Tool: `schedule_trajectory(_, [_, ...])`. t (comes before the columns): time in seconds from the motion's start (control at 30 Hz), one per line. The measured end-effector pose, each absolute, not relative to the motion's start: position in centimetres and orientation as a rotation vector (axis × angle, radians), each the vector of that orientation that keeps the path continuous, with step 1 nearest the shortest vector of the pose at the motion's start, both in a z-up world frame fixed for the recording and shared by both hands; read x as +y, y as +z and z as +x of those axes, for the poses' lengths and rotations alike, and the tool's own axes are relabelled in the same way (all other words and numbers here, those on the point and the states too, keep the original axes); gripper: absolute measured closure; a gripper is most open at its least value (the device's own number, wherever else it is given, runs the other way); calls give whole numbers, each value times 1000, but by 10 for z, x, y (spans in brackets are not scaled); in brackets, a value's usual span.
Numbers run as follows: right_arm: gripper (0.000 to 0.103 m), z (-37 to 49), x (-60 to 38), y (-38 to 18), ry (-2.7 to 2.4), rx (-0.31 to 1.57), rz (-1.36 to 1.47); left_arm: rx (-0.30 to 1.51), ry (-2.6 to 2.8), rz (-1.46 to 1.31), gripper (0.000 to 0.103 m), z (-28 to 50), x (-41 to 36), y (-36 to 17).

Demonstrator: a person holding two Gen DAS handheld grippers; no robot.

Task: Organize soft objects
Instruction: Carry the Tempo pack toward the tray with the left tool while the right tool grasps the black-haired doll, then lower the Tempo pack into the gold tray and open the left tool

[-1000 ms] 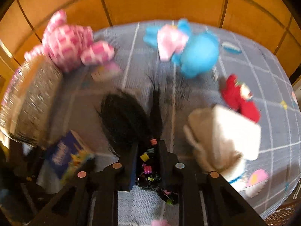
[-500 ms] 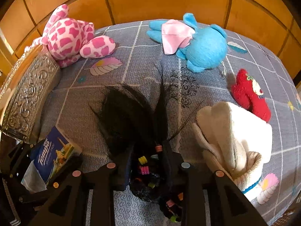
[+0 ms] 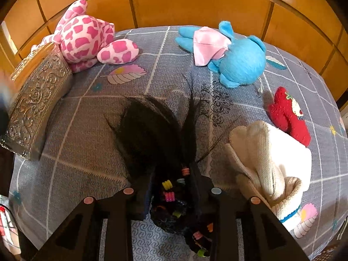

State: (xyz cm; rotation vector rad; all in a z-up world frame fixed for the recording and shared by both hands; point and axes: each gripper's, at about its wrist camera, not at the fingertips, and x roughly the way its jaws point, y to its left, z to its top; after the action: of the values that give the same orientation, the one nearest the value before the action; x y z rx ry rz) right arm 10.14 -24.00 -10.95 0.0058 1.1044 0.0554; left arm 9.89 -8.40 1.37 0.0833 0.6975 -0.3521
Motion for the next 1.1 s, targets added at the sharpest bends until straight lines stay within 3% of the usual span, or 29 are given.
schedule_trajectory(0.53, [71,92,-225,-114,57,1085,-48,665,39,-108,51,120,94,38])
schedule_trajectory(0.8, [72,87,-217,-113,56,1079,-89,708,282,-198,50,58,219,7])
schedule_trajectory(1.1, [74,82,-210,-114,45,1070,-111,832,433,-303,50,7,285,-54])
